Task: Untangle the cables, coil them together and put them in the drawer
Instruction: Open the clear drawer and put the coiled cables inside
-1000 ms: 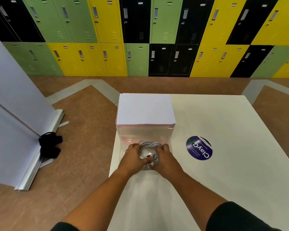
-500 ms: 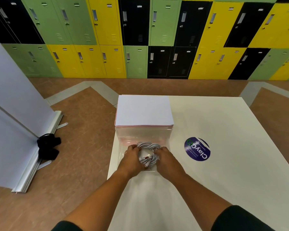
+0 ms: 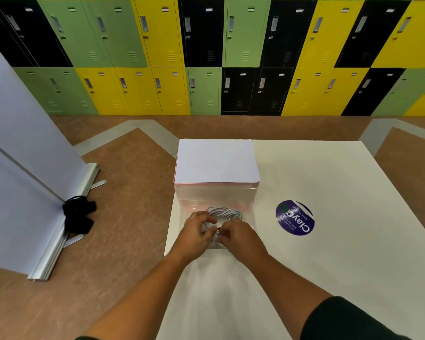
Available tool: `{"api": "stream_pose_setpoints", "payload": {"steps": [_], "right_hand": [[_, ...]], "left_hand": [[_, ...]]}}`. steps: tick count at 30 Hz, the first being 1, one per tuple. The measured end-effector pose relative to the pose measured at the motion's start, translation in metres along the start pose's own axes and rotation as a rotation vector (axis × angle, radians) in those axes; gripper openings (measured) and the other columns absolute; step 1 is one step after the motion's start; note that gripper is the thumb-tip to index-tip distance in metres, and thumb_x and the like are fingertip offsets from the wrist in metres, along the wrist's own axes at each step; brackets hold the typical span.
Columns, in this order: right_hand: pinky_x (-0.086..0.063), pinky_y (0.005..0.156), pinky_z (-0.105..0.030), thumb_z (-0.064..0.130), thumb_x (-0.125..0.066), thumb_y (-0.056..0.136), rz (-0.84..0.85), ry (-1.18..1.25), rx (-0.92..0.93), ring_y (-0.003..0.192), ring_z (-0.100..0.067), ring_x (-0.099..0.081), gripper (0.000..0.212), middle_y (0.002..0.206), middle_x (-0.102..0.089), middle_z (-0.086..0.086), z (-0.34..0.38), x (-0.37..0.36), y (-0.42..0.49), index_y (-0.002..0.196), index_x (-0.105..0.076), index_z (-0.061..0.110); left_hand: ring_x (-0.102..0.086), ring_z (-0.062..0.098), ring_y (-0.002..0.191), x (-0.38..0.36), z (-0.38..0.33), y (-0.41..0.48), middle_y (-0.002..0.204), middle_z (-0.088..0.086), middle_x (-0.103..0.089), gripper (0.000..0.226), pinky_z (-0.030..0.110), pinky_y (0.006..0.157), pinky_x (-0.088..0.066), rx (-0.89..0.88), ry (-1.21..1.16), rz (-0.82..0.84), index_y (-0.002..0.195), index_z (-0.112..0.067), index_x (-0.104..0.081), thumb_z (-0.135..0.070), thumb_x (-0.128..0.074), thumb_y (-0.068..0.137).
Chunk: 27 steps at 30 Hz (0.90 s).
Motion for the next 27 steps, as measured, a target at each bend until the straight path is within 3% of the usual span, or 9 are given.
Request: {"api": "stream_pose_setpoints", "payload": {"steps": [4,9,11,15,20,24,27], "right_hand": [[-0.053,0.076,-0.033,0.020,-0.062,0.091,0.016,0.002,0.004,0.085,-0.019,-0.064,0.016,0.099,-0.065,-0.003,0.005,-0.011,0.003,0.100,-0.076,0.019],[-0.054,0.079,-0.031,0.012,-0.059,0.090,-0.013,0.061,0.012,0.087,-0.015,-0.065,0.020,0.099,-0.071,0.001,0.004,-0.004,0.000,0.100,-0.074,0.020],[-0.053,0.080,-0.031,0.013,-0.061,0.090,-0.086,0.066,0.007,0.090,-0.013,-0.062,0.016,0.104,-0.065,0.004,-0.001,0.006,0.000,0.101,-0.070,0.021],[-0.049,0.093,-0.030,0.014,-0.063,0.091,-0.051,-0.113,0.049,0.116,-0.017,-0.047,0.035,0.129,-0.048,0.004,-0.006,0.005,0.000,0.126,-0.062,0.018],[-0.049,0.094,-0.031,0.012,-0.057,0.093,-0.012,-0.205,0.048,0.119,-0.019,-0.045,0.033,0.135,-0.046,0.000,-0.012,0.001,0.001,0.126,-0.061,0.011],[-0.044,0.100,-0.032,0.016,-0.056,0.095,0.010,-0.185,0.083,0.123,-0.021,-0.047,0.034,0.137,-0.051,-0.002,-0.012,0.003,-0.001,0.128,-0.061,0.011],[-0.045,0.098,-0.030,0.017,-0.056,0.095,-0.026,-0.108,0.127,0.120,-0.020,-0.053,0.031,0.129,-0.059,-0.001,-0.009,0.016,-0.003,0.124,-0.065,0.013]], "left_hand": [[-0.058,0.001,0.102,-0.007,-0.006,-0.004,0.110,-0.016,-0.059,0.019,0.002,0.080,-0.041,-0.008,-0.045,0.077,0.101,-0.034,-0.068,-0.021,-0.073,0.088],[-0.062,0.005,0.089,-0.004,-0.001,-0.001,0.102,-0.007,-0.068,0.013,0.001,0.072,-0.041,0.014,0.078,0.048,0.100,-0.022,-0.074,-0.015,-0.071,0.089],[-0.063,0.009,0.087,-0.001,0.004,-0.001,0.098,-0.007,-0.069,0.015,0.002,0.069,-0.040,0.048,0.118,0.023,0.100,-0.021,-0.073,-0.011,-0.071,0.088],[-0.065,0.010,0.088,-0.004,0.003,0.000,0.099,-0.007,-0.070,0.022,0.013,0.079,-0.049,0.060,0.113,0.000,0.103,-0.023,-0.067,-0.009,-0.072,0.087],[-0.064,0.012,0.082,-0.013,-0.009,0.001,0.097,-0.003,-0.073,0.010,0.022,0.077,-0.052,-0.005,0.282,-0.028,0.097,-0.023,-0.073,-0.016,-0.068,0.091],[-0.058,0.015,0.092,-0.012,-0.014,0.000,0.105,-0.003,-0.070,0.014,0.024,0.075,-0.045,-0.106,0.460,-0.054,0.101,-0.025,-0.074,-0.028,-0.062,0.095],[-0.052,0.020,0.110,-0.013,-0.017,-0.001,0.123,-0.005,-0.064,0.026,0.033,0.091,-0.046,-0.236,0.564,0.002,0.110,-0.025,-0.074,-0.038,-0.056,0.097]]}}
Point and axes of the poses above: each hand's wrist, its own y-axis towards the middle knuckle, its own x-axis out of the back of the hand, z = x × y, the point moved 10 cm from there along y, towards the middle knuckle
